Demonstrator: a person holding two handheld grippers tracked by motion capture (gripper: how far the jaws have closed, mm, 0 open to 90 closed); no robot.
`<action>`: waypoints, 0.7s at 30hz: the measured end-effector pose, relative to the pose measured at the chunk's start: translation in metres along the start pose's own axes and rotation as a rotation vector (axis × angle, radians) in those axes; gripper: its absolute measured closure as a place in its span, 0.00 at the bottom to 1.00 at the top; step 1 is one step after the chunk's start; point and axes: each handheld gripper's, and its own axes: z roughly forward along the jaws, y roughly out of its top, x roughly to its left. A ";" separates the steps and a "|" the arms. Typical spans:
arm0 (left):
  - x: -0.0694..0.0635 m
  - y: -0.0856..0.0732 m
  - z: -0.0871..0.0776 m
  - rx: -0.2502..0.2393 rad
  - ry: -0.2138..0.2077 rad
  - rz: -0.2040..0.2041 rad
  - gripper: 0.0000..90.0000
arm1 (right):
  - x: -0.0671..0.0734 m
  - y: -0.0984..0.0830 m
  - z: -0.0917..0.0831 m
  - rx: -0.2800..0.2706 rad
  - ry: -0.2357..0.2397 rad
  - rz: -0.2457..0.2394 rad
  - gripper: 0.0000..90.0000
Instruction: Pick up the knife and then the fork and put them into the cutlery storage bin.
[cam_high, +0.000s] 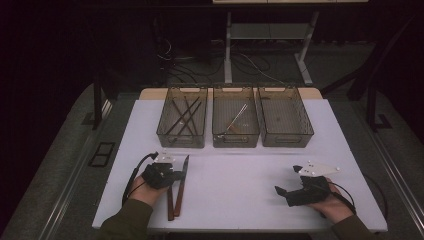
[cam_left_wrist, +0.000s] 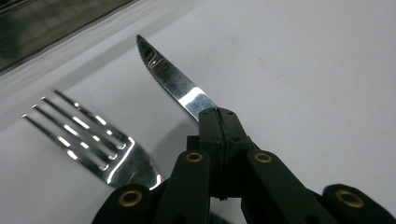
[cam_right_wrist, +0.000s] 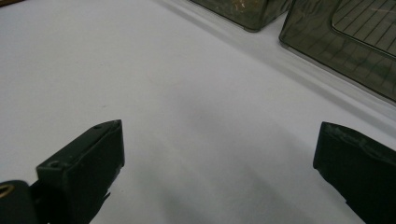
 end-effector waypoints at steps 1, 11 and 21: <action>-0.001 0.001 0.001 0.000 -0.003 0.005 0.99 | 0.000 0.000 0.000 -0.001 0.001 -0.002 0.02; -0.016 0.016 0.017 0.006 -0.055 0.047 0.99 | 0.000 0.000 0.000 0.001 0.000 0.001 0.02; -0.032 0.027 0.029 0.010 -0.111 0.088 0.99 | -0.001 0.000 0.000 -0.001 0.001 0.000 0.03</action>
